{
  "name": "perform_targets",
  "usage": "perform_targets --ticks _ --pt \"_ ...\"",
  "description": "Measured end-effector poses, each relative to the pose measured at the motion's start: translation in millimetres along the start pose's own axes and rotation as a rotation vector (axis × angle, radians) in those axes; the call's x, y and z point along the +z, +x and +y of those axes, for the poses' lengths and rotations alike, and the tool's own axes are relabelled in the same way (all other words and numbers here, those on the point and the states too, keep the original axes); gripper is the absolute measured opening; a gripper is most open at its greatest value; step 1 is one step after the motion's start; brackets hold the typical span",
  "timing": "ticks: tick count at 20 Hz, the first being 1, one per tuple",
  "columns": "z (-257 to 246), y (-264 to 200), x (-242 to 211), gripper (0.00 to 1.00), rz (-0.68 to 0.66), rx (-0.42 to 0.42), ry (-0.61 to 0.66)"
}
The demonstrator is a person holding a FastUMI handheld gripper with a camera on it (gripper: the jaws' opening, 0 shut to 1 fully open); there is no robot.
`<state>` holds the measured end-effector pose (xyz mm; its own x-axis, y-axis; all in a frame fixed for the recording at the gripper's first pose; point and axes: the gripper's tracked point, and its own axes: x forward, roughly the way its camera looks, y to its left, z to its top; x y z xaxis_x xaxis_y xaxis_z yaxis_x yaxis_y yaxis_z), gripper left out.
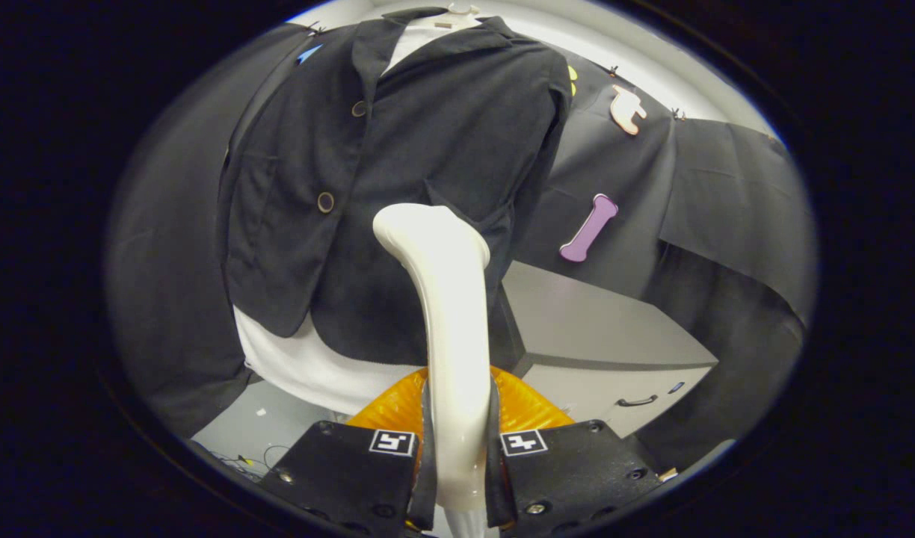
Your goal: Iron the clothes twice with a garment steamer, once on the left side and once on the right side.
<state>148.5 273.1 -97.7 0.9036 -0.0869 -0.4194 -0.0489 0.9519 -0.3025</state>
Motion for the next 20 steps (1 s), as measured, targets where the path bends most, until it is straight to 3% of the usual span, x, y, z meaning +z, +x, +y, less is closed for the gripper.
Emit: perform_targets --ticks 14,20 --pt "23.0 15.4 -73.4 0.28 0.096 0.012 -0.074" --pt "34.7 3.6 -64.0 0.28 0.068 0.073 -0.026"
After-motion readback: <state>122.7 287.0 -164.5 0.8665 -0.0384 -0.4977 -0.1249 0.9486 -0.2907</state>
